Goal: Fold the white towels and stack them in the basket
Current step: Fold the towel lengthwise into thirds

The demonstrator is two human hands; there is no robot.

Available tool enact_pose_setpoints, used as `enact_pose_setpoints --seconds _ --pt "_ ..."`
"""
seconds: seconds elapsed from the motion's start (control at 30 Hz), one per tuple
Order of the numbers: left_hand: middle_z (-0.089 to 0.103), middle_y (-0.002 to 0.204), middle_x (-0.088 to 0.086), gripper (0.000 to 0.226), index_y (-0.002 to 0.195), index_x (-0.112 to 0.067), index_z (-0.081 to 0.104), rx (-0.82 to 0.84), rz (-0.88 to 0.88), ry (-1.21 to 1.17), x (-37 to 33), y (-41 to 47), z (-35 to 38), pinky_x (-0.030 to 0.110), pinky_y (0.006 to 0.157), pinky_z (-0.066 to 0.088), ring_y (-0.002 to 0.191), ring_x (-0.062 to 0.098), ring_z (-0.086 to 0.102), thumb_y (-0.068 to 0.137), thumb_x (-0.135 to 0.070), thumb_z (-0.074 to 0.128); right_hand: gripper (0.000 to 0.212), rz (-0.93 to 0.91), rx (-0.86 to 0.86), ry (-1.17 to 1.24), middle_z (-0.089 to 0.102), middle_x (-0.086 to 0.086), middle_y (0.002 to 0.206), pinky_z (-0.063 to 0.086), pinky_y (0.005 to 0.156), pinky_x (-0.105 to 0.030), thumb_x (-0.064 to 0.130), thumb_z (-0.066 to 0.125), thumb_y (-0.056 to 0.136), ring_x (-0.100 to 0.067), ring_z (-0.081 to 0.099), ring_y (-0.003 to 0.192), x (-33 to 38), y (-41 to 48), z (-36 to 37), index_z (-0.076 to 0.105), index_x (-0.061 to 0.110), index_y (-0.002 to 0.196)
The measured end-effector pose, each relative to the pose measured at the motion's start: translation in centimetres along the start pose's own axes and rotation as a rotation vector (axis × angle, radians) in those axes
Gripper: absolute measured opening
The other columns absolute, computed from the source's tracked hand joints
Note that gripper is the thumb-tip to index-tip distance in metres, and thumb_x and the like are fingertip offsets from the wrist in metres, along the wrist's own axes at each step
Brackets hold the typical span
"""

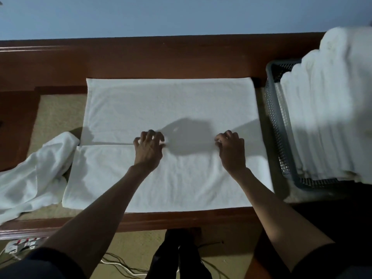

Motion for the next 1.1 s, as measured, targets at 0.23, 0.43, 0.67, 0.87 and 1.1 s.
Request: enact_pose_setpoints --seconds 0.23,0.43,0.67,0.87,1.1 --pt "0.016 0.17 0.007 0.058 0.162 -0.02 0.022 0.096 0.265 -0.059 -7.0 -6.2 5.9 0.052 0.127 0.006 0.158 0.025 0.01 0.11 -0.044 0.028 0.039 -0.079 -0.098 0.104 0.051 -0.019 0.147 0.04 0.11 -0.048 0.015 0.053 0.101 -0.033 0.047 0.138 2.6 -8.1 1.6 0.057 0.003 0.138" --pt "-0.013 0.172 -0.003 0.069 0.163 -0.034 -0.006 0.128 0.3 0.141 -7.3 -6.6 7.8 0.054 0.127 0.002 0.158 0.017 -0.014 0.107 -0.058 0.025 0.064 -0.169 0.256 -0.018 0.008 -0.004 0.17 0.004 0.126 -0.05 0.056 0.032 0.104 -0.022 0.001 0.157 -2.2 -8.8 3.3 0.024 0.027 0.161" --pt "-0.014 0.171 -0.005 0.07 0.163 -0.037 -0.008 0.118 0.278 0.159 -7.7 -6.7 7.5 0.054 0.127 0.003 0.158 0.016 -0.014 0.106 -0.062 0.024 0.068 0.12 0.169 -0.109 0.011 -0.007 0.17 0.008 0.125 -0.053 0.059 0.025 0.104 -0.026 0.005 0.157 -10.0 -7.0 0.4 0.021 0.023 0.161" --pt "-0.015 0.171 -0.005 0.069 0.163 -0.036 -0.009 0.11 0.272 0.16 -7.7 -6.8 7.5 0.054 0.127 0.004 0.157 0.016 -0.014 0.106 -0.063 0.021 0.062 0.095 0.088 -0.018 0.012 -0.016 0.168 0.006 0.127 -0.049 0.042 0.03 0.108 -0.031 0.008 0.156 -3.9 -7.9 1.0 0.023 0.009 0.16" --pt "-0.015 0.171 -0.005 0.068 0.163 -0.035 -0.009 0.105 0.288 0.136 -7.4 -6.9 7.5 0.054 0.127 0.004 0.157 0.016 -0.014 0.107 -0.061 0.02 0.063 -0.052 0.269 -0.131 0.0 -0.005 0.171 0.007 0.127 -0.048 0.056 0.016 0.106 -0.023 -0.003 0.157 -7.0 -11.2 1.9 0.012 0.027 0.163"
Point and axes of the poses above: each hand's wrist, its own y-axis towards the middle knuckle, its own z-axis out of the palm, x = y × z, the point moved 5 cm from there along y, towards the middle knuckle
